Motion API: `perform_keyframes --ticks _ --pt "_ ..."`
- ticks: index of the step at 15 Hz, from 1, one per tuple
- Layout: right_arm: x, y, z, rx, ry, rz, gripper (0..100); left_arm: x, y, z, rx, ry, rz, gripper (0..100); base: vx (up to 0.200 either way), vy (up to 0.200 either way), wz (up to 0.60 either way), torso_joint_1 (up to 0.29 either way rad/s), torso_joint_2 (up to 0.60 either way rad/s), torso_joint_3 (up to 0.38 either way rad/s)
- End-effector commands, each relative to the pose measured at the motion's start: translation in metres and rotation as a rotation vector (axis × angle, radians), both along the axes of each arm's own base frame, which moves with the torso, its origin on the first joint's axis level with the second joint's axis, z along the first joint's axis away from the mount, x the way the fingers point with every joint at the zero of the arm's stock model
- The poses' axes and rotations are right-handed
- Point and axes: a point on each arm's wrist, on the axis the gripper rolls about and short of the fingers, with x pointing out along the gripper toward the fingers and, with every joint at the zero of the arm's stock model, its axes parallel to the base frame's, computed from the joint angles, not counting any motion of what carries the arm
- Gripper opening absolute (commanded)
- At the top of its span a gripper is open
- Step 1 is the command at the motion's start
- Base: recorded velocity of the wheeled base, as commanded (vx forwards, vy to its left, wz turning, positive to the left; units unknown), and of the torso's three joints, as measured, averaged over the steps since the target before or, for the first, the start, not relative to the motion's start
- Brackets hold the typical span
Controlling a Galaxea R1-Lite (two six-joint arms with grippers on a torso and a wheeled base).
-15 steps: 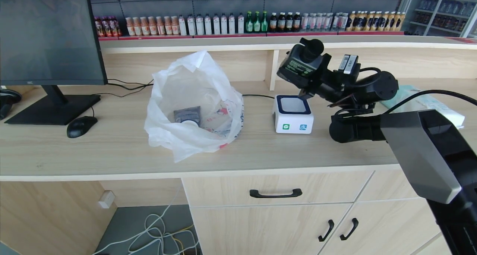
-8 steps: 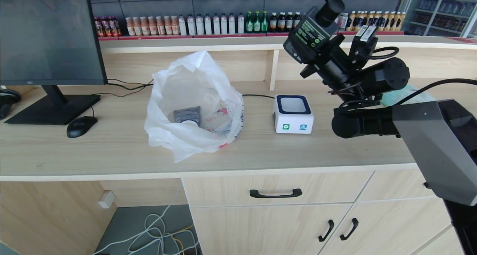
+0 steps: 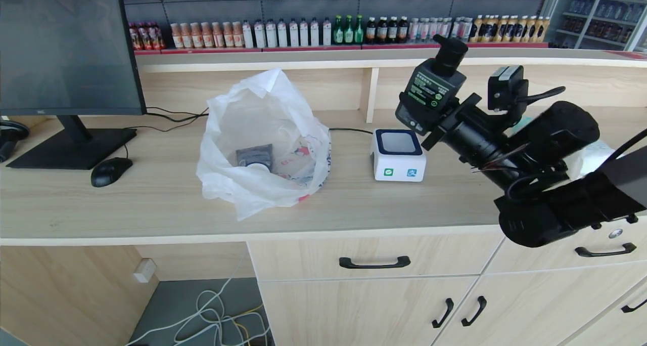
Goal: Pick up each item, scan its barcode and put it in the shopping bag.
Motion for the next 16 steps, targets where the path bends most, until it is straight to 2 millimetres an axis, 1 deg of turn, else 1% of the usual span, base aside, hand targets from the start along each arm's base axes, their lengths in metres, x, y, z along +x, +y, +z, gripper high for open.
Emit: perform_keyframes --ticks 1,3,5,8,10,11,13,16 --pt "-0.076 -0.023 0.001 -0.03 0.073 -0.068 0 0.0 0.0 0.0 0.0 -0.001 0.0 100 0.0 0.0 0.0 0.0 0.0 0.0" --pt "-0.097 -0.03 -0.007 -0.025 0.13 -0.112 0 0.0 0.0 0.0 -0.023 -0.001 0.001 100 0.0 0.0 0.0 0.0 0.0 0.0" --pt "-0.098 -0.031 -0.007 -0.021 0.132 -0.109 0 0.0 0.0 0.0 -0.026 -0.001 0.0 100 0.0 0.0 0.0 0.0 0.0 0.0" --pt "-0.104 -0.033 -0.013 -0.027 0.163 -0.108 0 0.0 0.0 0.0 -0.026 -0.001 0.001 100 -0.2 0.0 0.0 0.006 0.0 0.004" --pt "-0.098 -0.034 -0.014 -0.018 0.171 -0.114 0 0.0 0.0 0.0 -0.024 -0.001 0.001 100 -0.2 0.0 0.0 0.005 0.01 0.005" --pt "-0.094 -0.033 -0.015 -0.016 0.173 -0.112 0 0.0 0.0 0.0 -0.024 -0.001 0.0 100 0.0 0.0 0.0 0.0 0.0 0.0" --pt "-0.09 -0.032 -0.018 -0.02 0.185 -0.113 0 0.0 0.0 0.0 -0.032 -0.001 0.001 100 0.0 0.2 0.0 -0.012 0.0 0.005" --pt "-0.091 -0.032 -0.02 -0.022 0.19 -0.113 0 0.0 0.0 0.0 -0.034 -0.001 0.003 100 0.0 0.2 0.0 0.01 0.0 0.004"
